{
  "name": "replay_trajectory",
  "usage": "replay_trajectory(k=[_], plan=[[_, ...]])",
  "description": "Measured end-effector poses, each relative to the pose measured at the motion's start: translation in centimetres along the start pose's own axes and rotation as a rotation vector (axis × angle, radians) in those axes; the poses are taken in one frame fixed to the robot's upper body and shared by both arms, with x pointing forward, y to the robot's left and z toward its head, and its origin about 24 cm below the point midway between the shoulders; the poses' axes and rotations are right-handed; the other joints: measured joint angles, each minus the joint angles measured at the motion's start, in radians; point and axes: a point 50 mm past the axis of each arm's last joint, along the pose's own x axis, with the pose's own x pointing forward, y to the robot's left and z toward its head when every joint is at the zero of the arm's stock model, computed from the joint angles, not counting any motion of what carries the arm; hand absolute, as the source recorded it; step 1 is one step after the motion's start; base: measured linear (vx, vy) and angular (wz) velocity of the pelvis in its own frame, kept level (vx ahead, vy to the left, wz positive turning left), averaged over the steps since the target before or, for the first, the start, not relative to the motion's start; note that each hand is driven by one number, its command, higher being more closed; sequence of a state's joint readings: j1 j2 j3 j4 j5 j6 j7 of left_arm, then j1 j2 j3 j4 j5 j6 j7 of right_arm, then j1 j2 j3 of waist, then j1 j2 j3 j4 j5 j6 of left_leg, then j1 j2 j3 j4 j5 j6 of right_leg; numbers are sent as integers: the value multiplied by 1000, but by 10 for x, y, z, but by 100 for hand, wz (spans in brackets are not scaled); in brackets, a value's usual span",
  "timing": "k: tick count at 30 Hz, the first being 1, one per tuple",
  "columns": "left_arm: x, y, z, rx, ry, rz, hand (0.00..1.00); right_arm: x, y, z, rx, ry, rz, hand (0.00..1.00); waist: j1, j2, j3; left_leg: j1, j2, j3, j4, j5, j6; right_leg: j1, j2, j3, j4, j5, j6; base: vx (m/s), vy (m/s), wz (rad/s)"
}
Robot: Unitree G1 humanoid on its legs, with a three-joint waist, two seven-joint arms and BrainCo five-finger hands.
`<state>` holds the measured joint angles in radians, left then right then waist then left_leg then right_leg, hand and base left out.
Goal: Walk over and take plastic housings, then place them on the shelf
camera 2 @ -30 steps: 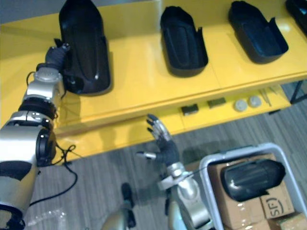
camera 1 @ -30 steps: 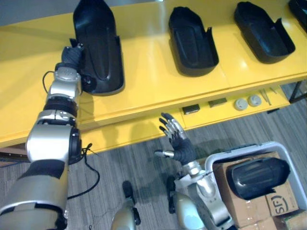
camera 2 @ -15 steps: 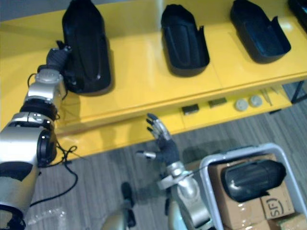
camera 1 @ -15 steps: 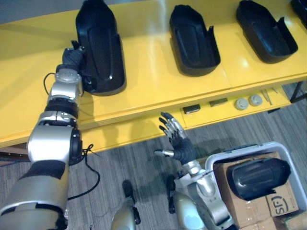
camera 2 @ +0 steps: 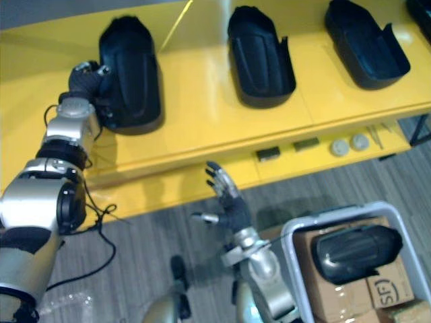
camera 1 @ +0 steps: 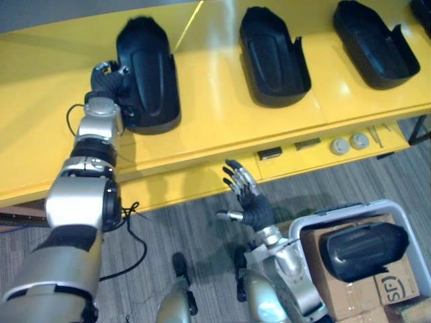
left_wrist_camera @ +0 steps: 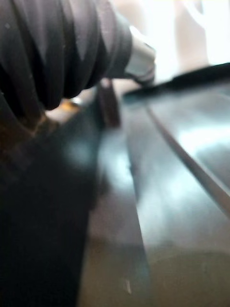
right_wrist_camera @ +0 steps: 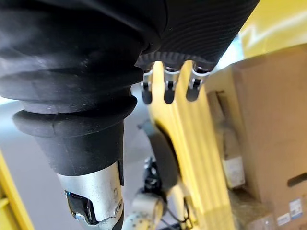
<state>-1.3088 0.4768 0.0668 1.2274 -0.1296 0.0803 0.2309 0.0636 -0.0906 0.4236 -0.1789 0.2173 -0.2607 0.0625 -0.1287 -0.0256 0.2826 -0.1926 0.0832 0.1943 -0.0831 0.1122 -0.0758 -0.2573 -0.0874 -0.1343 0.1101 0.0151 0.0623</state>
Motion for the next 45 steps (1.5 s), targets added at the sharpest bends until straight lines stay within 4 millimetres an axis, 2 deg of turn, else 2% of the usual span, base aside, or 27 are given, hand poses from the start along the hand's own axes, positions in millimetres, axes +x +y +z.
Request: replay_trajectory(k=[8, 14, 17, 18, 20, 22, 23, 24, 26, 28, 30, 31, 32, 33, 34, 35, 37, 38, 39, 41, 42, 43, 45], plan=[[-3, -2, -11, -137, 32, 67, 0, 0, -2, 0, -11, 2, -22, 0, -6, 4, -13, 3, 1, 4, 0, 0, 0, 9, 0, 2, -18, 11, -1, 9, 3, -1], [-7, -4, -28, -57, 47, 138, 0, -3, -4, -1, -42, 12, -30, 0, -16, 8, -54, 5, 3, 6, 0, 0, 0, 12, 0, 2, -20, 12, -1, 11, 2, 0], [-7, -3, -21, -12, -5, 168, 0, -3, -5, 1, -76, -2, -15, 0, -11, 7, -59, 12, 4, 8, 0, 0, 0, 17, 0, 3, -20, 13, -2, 13, 6, -2], [-7, 0, -10, -20, -48, 186, 0, -3, -5, 1, -80, -5, -11, 0, -8, 7, -59, 15, 5, 10, 0, 0, 0, 20, 0, 4, -20, 14, -2, -1, 6, -6], [-6, 19, 11, 9, -144, 248, 0, -4, -4, 1, -81, -10, -1, 0, -10, 8, -64, 17, 7, 12, 0, 0, 0, 20, 2, 6, -20, 15, -3, 1, 2, -5], [-6, 58, 35, 72, -249, 374, 0, -5, -2, 1, -79, -13, 6, 0, -9, 13, -83, 17, 10, 15, 0, -1, -1, 19, 5, 8, -20, 15, -3, 20, -7, -4], [-6, 68, 40, 83, -267, 402, 0, -6, -2, 1, -79, -11, 6, 0, -8, 15, -90, 17, 11, 16, 0, -1, -1, 19, 6, 8, -21, 15, -3, 40, -8, -3], [-9, 89, 49, 77, -302, 466, 0, -7, -3, 0, -79, -5, 4, 0, -2, 16, -104, 17, 12, 18, 0, -2, -3, 19, 7, 10, -23, 15, -3, 49, -6, -4], [-21, 122, 65, 92, -416, 584, 0, -12, -3, -3, -75, 10, -4, 0, 8, 18, -134, 18, 14, 19, 0, -4, -5, 23, 7, 10, -31, 15, -3, 48, -3, 0], [-30, 132, 69, 83, -477, 631, 0, -14, -4, -4, -72, 19, -10, 0, 10, 20, -147, 19, 14, 12, 0, -4, -5, 31, 6, 4, -37, 15, -3, 37, 6, 10], [-53, 145, 67, 65, -595, 696, 0, -17, -4, -6, -70, 29, -17, 0, 16, 21, -176, 19, 7, 9, 0, -6, -7, 36, 4, 0, -42, 15, -3, 48, 24, 7], [-74, 151, 61, 49, -683, 732, 0, -18, -4, -6, -66, 24, -26, 0, 19, 22, -189, 19, 6, 9, -1, -6, -7, 36, 3, 0, -43, 15, -3, 38, 24, 0], [-85, 153, 55, 38, -720, 744, 0, -20, -5, -6, -67, 23, -34, 0, 23, 24, -193, 20, 6, 8, -1, -6, -7, 39, 3, 0, -45, 14, -3, 31, 15, 1], [-110, 155, 33, 7, -767, 782, 0, -23, -8, -7, -77, 27, -63, 0, 36, 28, -198, 32, 5, 8, -5, -7, -7, 52, 2, -1, -52, 14, -3, 0, 0, 0], [-126, 156, 13, -22, -761, 803, 0, -24, -10, -7, -86, 30, -75, 0, 42, 33, -209, 32, 6, 8, -6, -10, -6, 53, 3, -2, -53, 14, -3, 0, 0, 0], [-136, 155, -1, -37, -743, 812, 0, -24, -12, -7, -92, 32, -83, 0, 47, 35, -217, 32, 6, 7, -6, -10, -6, 53, 3, -2, -54, 14, -3, 0, 0, 0], [-179, 142, -59, -91, -618, 821, 0, -26, -19, -7, -117, 33, -120, 0, 63, 44, -239, 38, 5, 3, -7, -10, -6, 68, 3, -7, -62, 14, -3, 11, 8, 7], [-192, 138, -71, -99, -583, 819, 0, -25, -20, -7, -123, 32, -128, 0, 64, 45, -241, 40, 5, 2, -7, -10, -6, 73, 3, -10, -66, 13, -3, -17, 12, 15], [-220, 126, -92, -103, -498, 807, 0, -23, -23, -5, -141, 22, -148, 0, 65, 45, -242, 45, 5, -5, -7, -10, -6, 85, 3, -19, -73, 10, -7, -29, 10, 12], [-243, 112, -104, -103, -438, 770, 0, -20, -28, -1, -188, 2, -178, 0, 68, 45, -243, 49, 5, -22, -7, -10, -6, 98, 2, -32, -74, 7, -4, -40, 8, 16], [-248, 108, -105, -102, -429, 750, 0, -19, -31, 1, -205, -6, -189, 0, 72, 45, -243, 52, 5, -22, -7, -10, -7, 103, 2, -33, -77, 7, -3, -54, 11, 12], [-253, 107, -108, -55, -424, 727, 0, -17, -36, 7, -253, -29, -214, 0, 88, 48, -255, 51, 6, -24, -7, -12, -12, 105, 4, -36, -85, 7, -1, -45, 9, 5], [-261, 112, -114, 22, -404, 738, 0, -14, -47, 23, -329, -95, -273, 0, 97, 55, -270, 53, 9, -34, -7, -12, -12, 119, 3, -47, -97, 11, 5, -20, 3, 15]])
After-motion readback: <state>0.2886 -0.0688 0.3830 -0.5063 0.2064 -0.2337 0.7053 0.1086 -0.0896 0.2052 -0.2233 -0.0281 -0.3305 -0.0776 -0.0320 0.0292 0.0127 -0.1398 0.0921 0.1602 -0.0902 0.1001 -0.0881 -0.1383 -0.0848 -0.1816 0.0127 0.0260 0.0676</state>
